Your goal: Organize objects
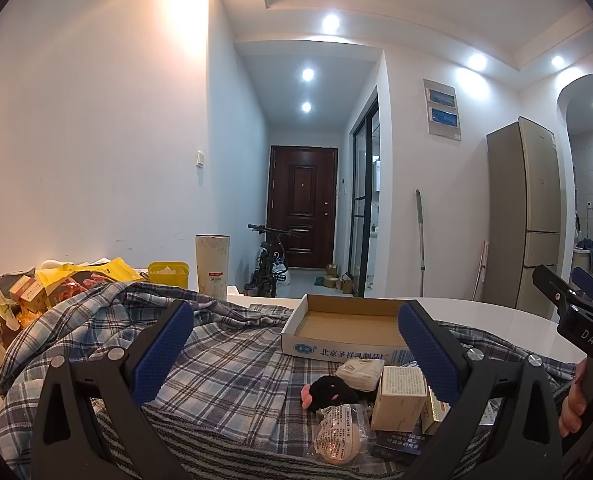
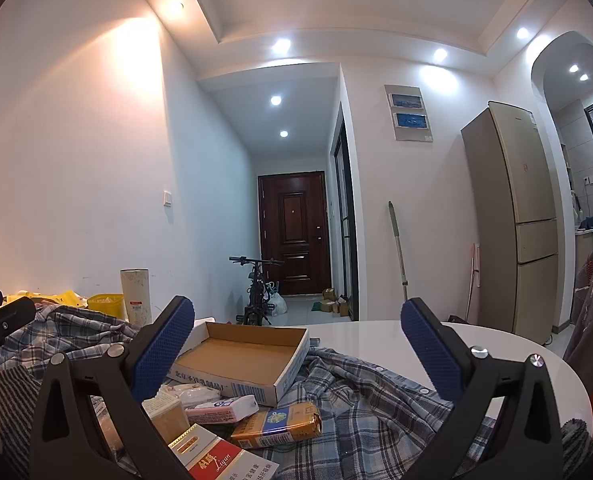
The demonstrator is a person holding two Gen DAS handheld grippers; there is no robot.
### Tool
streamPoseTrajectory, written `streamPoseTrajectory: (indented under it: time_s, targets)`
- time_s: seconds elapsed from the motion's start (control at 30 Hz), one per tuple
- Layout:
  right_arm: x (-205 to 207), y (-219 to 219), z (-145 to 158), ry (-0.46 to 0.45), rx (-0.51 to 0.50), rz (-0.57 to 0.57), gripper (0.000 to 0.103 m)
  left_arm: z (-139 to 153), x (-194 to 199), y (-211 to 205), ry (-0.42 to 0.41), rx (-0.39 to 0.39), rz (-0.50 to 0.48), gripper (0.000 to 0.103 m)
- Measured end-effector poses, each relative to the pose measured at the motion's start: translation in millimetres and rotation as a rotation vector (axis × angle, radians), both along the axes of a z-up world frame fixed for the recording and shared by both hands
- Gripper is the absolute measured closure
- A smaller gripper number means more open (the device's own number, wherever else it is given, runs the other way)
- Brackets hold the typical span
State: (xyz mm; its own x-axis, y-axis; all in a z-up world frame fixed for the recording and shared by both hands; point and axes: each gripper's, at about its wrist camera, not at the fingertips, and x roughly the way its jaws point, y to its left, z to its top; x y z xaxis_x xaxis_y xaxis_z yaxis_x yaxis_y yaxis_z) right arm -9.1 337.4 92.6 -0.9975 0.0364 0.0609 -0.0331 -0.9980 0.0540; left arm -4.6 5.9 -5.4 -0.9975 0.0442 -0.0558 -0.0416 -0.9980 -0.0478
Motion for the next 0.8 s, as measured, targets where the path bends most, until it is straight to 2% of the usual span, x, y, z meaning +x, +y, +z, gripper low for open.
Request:
streamPoseTrajectory:
  time_s: [0.8]
  targets:
    - [0.9,2.3,0.7,-0.005,0.007,0.004,0.0,0.0,0.4,-0.5,-0.005,0.003,0.0,0.0]
